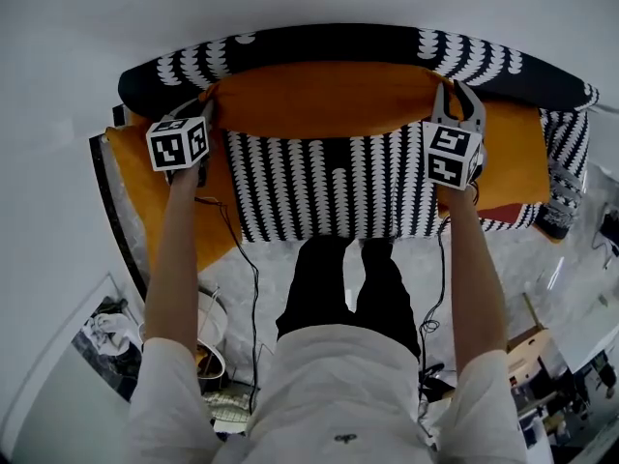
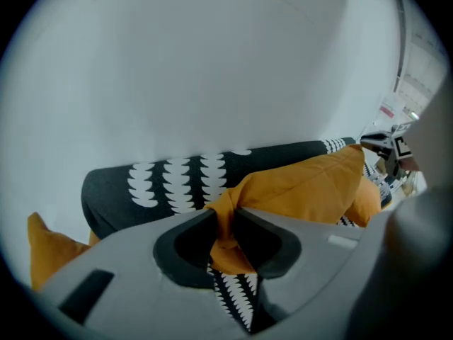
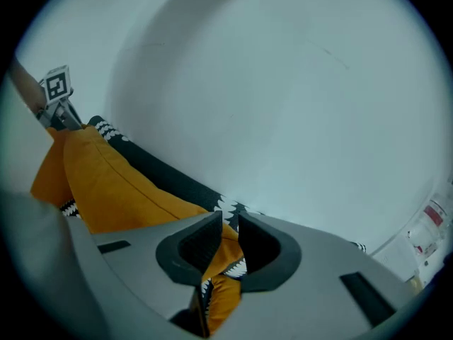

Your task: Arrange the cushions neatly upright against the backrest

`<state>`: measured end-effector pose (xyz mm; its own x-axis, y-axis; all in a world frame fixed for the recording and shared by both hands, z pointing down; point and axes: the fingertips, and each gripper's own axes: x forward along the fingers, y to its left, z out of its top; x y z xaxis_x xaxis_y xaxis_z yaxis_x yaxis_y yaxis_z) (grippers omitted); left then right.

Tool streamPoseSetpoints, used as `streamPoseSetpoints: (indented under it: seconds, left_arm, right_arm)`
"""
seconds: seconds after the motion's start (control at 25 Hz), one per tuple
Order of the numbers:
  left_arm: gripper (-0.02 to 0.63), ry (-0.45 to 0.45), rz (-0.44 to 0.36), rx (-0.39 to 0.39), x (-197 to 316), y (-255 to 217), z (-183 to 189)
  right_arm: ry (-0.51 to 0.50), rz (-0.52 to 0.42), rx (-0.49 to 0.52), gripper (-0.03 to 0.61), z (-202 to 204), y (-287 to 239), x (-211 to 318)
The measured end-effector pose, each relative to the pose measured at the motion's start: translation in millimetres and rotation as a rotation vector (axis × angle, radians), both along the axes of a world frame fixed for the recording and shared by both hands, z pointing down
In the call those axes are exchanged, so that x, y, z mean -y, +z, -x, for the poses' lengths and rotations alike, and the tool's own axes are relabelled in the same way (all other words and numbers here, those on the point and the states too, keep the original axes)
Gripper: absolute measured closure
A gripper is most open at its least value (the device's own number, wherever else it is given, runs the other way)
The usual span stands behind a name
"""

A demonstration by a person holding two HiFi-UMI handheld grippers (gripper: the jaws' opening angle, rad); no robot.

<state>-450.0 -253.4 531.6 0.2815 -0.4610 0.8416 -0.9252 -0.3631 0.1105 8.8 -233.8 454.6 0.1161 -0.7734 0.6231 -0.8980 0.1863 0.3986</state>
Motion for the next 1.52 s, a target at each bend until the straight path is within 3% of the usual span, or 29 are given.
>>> streamPoseSetpoints:
  seconds: [0.12,0.24,0.48,0.72,1.0,1.16,1.52]
  left_arm:
    - [0.437,-0.061,-0.079,0.051,2,-23,17]
    - [0.423,-0.115,-0.11,0.022,-13,-41,13]
    - [0.388,-0.016,-0.093,0.026,-92,-51,-52]
    - [0.383,0.032,-0.064,-0.03,-185,-56,-163]
    - [0.38,0.007,-0.036,-0.088,-264,-62,-301]
    - [0.368,0.002,-0.013,-0.127,-299,-60,-381]
    - [0.35,0.187,0.07,-0.141,-341,-35,-514]
  right_arm:
    - [0.038,-0.036,0.037,0.54,-16,-17,-11]
    - [0.045,-0.049,0.064,0.54,-36,-25,-35]
    - [0.027,-0.016,0.086,0.509,-85,-29,-111]
    - [0.008,0.007,0.121,0.463,-151,-25,-184]
    - [-0.053,0.045,0.144,0.439,-263,-19,-254]
    - [-0.117,0.089,0.106,0.407,-325,-13,-290]
    - [-0.057,0.196,0.035,0.38,-442,13,-349]
